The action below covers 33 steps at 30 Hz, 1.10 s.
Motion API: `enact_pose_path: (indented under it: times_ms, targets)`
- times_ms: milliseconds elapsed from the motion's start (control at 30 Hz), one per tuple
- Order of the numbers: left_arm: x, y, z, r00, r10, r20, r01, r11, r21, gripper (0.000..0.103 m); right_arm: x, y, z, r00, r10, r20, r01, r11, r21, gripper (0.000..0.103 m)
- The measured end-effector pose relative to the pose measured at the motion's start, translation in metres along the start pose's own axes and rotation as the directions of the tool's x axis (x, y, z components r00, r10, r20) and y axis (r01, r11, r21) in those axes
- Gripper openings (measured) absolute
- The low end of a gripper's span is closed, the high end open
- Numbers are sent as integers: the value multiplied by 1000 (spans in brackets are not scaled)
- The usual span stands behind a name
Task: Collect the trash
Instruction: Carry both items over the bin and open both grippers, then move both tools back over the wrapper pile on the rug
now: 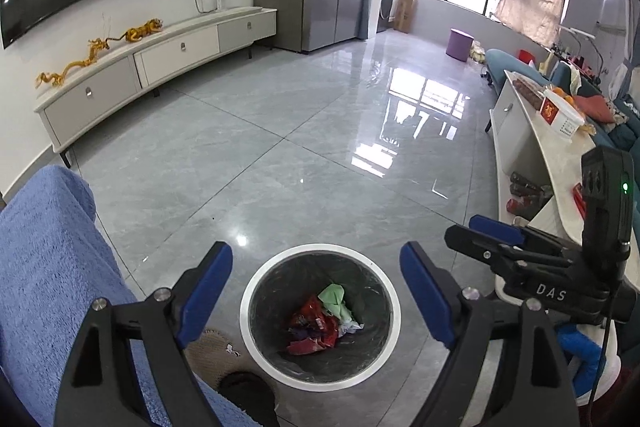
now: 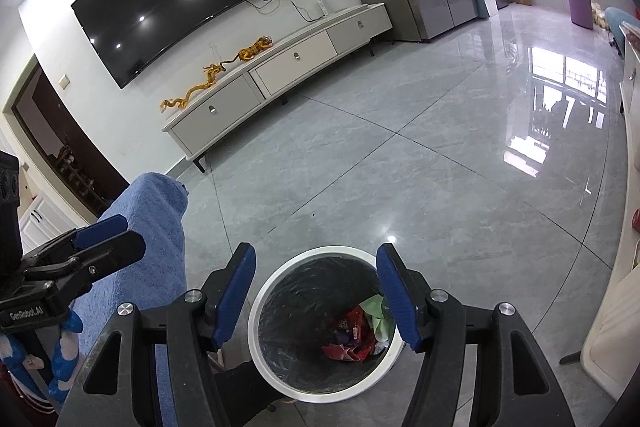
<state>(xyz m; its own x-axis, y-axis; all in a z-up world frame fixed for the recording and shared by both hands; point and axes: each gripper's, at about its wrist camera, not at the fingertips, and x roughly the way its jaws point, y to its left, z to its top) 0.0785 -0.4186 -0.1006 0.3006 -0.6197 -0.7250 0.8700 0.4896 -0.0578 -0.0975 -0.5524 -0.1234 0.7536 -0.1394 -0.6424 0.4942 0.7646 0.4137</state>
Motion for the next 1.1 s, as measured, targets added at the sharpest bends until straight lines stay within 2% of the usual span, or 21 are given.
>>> enact_pose_path:
  times_ms: [433, 1100]
  targets:
    - [2, -14, 1, 1000, -21, 2, 21, 1000, 18, 85, 3, 0, 0, 1000, -7, -1, 7, 1000, 2, 60]
    - [-2, -19, 1, 1000, -9, 20, 9, 999, 32, 85, 4, -1, -1, 1000, -6, 0, 6, 1000, 3, 60]
